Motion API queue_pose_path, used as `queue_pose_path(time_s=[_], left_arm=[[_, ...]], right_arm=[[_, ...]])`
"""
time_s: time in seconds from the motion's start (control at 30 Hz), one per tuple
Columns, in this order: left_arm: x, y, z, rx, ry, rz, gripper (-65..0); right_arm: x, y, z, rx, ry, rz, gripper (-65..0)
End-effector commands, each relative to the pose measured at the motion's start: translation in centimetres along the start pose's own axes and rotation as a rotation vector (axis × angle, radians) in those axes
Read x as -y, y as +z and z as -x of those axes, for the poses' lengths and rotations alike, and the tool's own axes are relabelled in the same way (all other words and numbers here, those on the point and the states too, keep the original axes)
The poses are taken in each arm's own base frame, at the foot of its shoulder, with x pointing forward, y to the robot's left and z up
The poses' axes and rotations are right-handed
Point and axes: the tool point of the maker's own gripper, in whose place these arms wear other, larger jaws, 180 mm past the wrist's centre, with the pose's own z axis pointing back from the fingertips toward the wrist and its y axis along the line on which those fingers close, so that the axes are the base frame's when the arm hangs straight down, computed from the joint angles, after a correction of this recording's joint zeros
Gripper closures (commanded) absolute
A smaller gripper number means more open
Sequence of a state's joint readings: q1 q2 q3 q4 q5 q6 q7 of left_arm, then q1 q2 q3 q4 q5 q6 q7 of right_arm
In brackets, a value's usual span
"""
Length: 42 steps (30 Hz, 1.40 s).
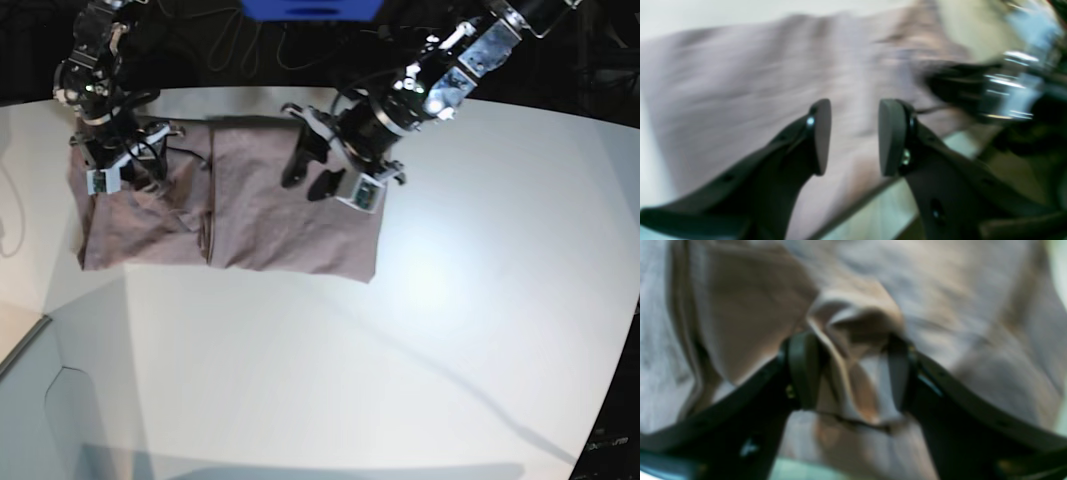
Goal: Layout the t-shirt on the table in an organized manner, then fold the t-shirt properly
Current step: 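Release the folded end with the left gripper and lift away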
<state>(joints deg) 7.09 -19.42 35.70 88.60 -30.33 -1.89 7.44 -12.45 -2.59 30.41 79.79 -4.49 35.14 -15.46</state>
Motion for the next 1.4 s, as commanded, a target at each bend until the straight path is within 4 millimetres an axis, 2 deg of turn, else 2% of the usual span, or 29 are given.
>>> queue_pose_path(time_s=[0.0, 0.2, 0.3, 0.4, 0.6, 0.7, 0.77, 0.87, 0.97, 1.37], left_arm=[[-0.5, 0.6, -1.6, 0.053, 0.017, -0.004, -23.2], [-6.7, 4.5, -3.4, 0.12, 0.072, -0.172, -23.2], [-8.6, 6.0, -3.8, 0.145, 0.086, -0.237, -23.2], [-9.9, 7.0, -3.8, 0.154, 0.096, -0.279, -23.2], [-10.2, 7.2, -3.6, 0.151, 0.098, -0.29, -23.2], [-10.2, 7.2, -3.7, 0.152, 0.098, -0.289, -23.2], [-10.2, 7.2, -3.8, 0.155, 0.097, -0.29, -23.2], [-10.2, 7.2, -3.8, 0.155, 0.097, -0.29, -23.2], [-10.3, 7.2, -3.8, 0.155, 0.096, -0.29, -23.2], [-10.3, 7.2, -3.6, 0.15, 0.1, -0.293, -23.2]], right_arm=[[0.4, 0.2, -2.9, 0.092, 0.008, 0.011, -36.0], [3.0, 0.5, -5.1, 0.148, -0.018, 0.079, -37.1], [4.9, 0.8, -6.6, 0.183, -0.025, 0.123, -37.2], [6.0, 0.4, -6.8, 0.18, -0.031, 0.134, -37.2], [7.8, -0.3, -4.9, 0.118, -0.036, 0.137, -37.2], [7.9, -0.9, -4.9, 0.117, -0.05, 0.133, -37.2], [8.9, -0.9, -4.7, 0.103, -0.042, 0.141, -37.2], [9.2, -1.1, -3.9, 0.079, -0.051, 0.14, -37.2], [9.9, -0.9, -4.1, 0.079, -0.04, 0.148, -37.2], [10.1, -1.1, -5.0, 0.096, -0.039, 0.156, -37.2]])
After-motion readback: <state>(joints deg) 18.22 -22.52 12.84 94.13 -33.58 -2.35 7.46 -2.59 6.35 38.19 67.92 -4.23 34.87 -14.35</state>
